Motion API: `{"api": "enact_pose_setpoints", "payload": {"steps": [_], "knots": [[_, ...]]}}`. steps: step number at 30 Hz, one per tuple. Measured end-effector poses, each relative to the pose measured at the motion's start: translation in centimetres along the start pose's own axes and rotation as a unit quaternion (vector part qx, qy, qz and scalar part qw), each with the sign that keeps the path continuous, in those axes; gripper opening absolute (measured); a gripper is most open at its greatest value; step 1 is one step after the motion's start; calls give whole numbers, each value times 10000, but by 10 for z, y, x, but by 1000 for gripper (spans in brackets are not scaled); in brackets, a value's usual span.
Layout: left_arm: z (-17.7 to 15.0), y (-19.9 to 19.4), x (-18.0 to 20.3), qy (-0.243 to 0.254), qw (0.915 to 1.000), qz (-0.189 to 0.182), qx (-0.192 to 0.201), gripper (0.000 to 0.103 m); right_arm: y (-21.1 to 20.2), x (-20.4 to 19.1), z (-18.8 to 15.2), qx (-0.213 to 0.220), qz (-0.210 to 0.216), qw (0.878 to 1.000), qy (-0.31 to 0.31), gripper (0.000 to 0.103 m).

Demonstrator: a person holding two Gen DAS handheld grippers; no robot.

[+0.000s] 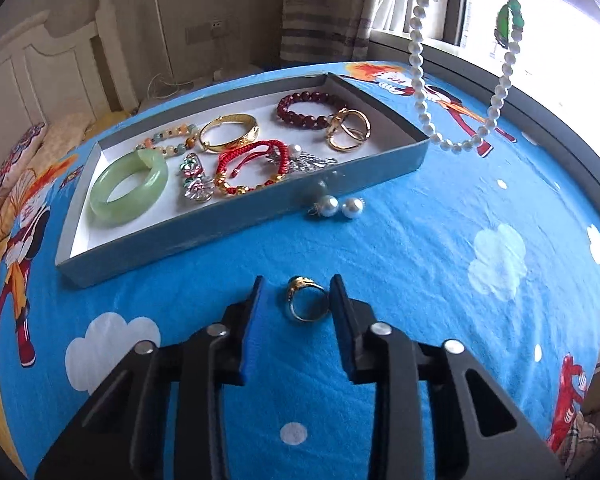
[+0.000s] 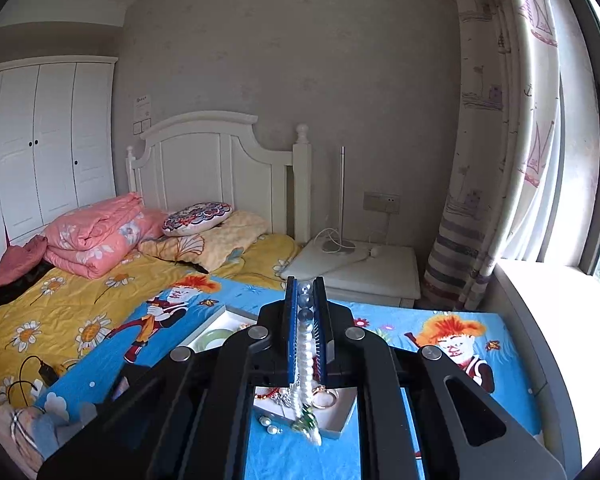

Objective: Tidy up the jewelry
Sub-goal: 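Lower the pearl necklace into the tray with the right tool while the left tool lowers the gold ring, then open both tools and withdraw them from the tray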

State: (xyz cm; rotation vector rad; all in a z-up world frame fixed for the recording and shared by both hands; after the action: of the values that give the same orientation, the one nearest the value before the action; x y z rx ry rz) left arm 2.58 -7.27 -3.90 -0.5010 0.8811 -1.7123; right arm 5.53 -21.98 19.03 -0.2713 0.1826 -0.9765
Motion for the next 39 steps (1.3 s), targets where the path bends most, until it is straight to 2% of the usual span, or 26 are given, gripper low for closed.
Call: {"api": "enact_pose_setpoints", "payload": {"steps": [4,7,15,23,29,30,32,33,34,39], "knots": [[-3,-4,4,185,9997,64,124,21,3,-3,9,43,37,10000,-70,10],[2,-10,-1,83,9997,-11,218,21,6,-9,15,47,49,9999,-148,10],[45,-23,-35,-233,9986,86,466,21,36,-16,35,-17,29,9995,-324,10],[83,6,-71,-665,9969,207,361,21,97,-16,31,-307,58,9989,-348,10],[102,40,-87,-936,9944,403,290,22,137,-13,5,-661,-91,9969,-415,10],[103,44,-90,-1011,9935,429,284,27,144,-12,-2,-748,-93,9963,-422,10],[101,48,-97,-1222,9905,534,338,69,158,-10,-15,-945,-70,9946,-423,10],[100,46,-100,-1319,9886,587,435,75,165,-10,-24,-1058,-6,9935,-408,10],[97,43,-104,-1400,9870,605,509,79,172,-11,-32,-1165,73,9924,-388,10],[77,26,-122,-1613,9816,863,554,80,203,-17,-71,-1695,454,9842,-256,10]]}}
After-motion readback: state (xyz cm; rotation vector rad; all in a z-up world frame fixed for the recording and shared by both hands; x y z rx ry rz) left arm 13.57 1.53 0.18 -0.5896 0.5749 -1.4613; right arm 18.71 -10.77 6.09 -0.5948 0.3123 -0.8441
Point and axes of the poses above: each gripper's, at about its wrist camera, not at the fingertips, and y roughly the way its jaws point, x to its right, z to its top, the point moved 6 cm from there along y, roughly the way its jaws point, and after that the axes turned 6 degrees about z, right-handed, at the moved point
